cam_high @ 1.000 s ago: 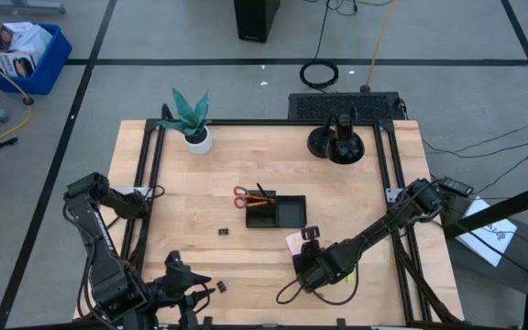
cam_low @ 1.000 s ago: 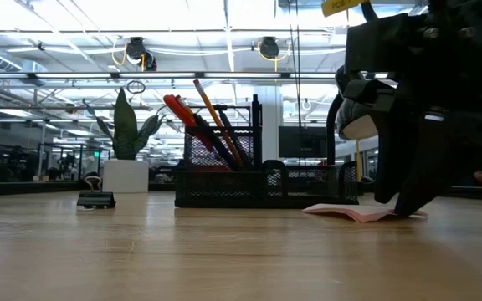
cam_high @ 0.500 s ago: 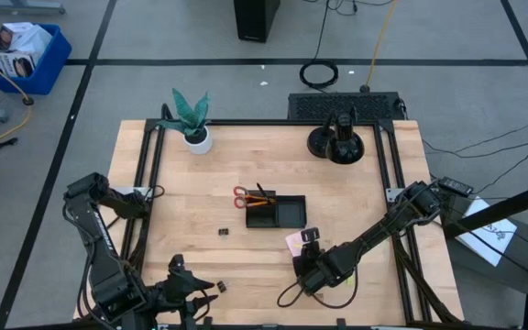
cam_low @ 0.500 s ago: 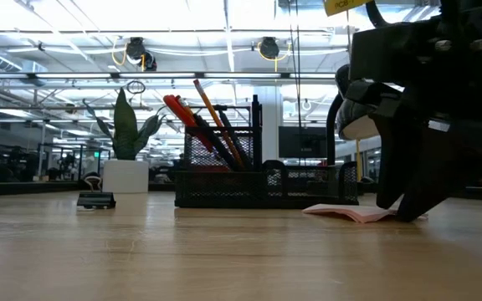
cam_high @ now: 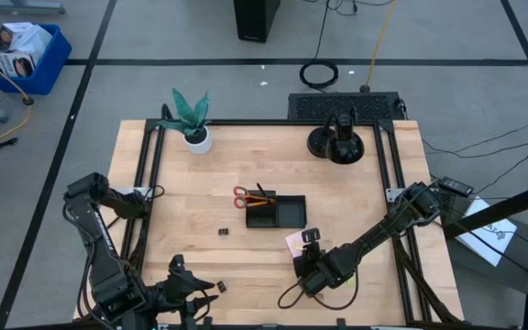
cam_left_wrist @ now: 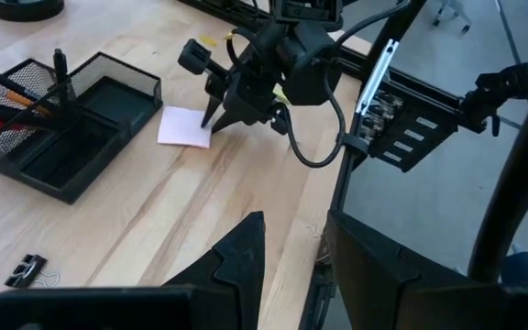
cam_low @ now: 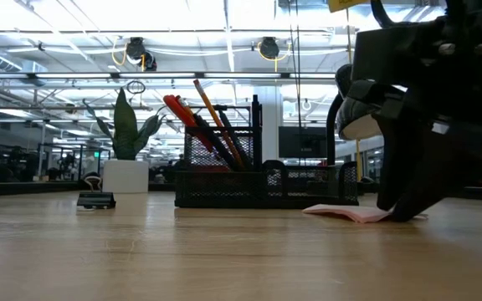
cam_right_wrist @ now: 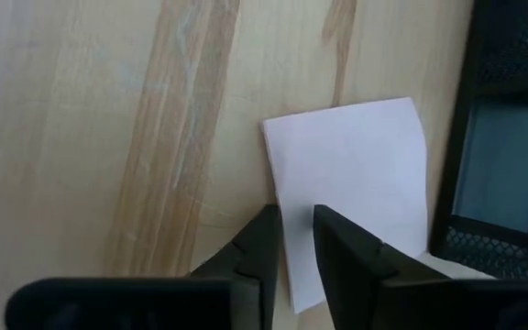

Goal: Pick and place office supplies into organizer
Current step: Put the pink sticky notes into the desk organizer

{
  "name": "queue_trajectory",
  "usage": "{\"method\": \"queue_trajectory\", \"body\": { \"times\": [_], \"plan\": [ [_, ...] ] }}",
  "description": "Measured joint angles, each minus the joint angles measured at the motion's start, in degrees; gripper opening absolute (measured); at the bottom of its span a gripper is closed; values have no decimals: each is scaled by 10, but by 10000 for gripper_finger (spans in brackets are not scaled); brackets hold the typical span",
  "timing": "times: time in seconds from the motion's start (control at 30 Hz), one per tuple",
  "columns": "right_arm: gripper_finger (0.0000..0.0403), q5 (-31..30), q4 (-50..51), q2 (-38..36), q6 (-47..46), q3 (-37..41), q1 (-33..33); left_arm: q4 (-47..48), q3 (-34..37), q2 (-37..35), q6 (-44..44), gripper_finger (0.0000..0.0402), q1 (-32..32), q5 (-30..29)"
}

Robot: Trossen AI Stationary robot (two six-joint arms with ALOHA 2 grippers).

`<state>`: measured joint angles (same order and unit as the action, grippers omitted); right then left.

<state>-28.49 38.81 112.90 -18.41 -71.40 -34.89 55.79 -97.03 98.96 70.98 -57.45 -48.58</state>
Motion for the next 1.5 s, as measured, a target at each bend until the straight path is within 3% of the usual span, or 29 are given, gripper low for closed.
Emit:
{"method": "queue_trajectory", "body": {
  "times": [0.63, 1.0, 1.5],
  "plan": [
    [3, 1, -8, 1, 0, 0, -1, -3, 0, 0, 0, 124, 0, 0],
    [1, 1, 0, 1, -19, -4, -3, -15, 0, 0, -3, 124, 0, 0],
    [0, 2, 102, 2, -24, -86, -13, -34, 0, 0, -23, 124, 0, 0]
  ]
}}
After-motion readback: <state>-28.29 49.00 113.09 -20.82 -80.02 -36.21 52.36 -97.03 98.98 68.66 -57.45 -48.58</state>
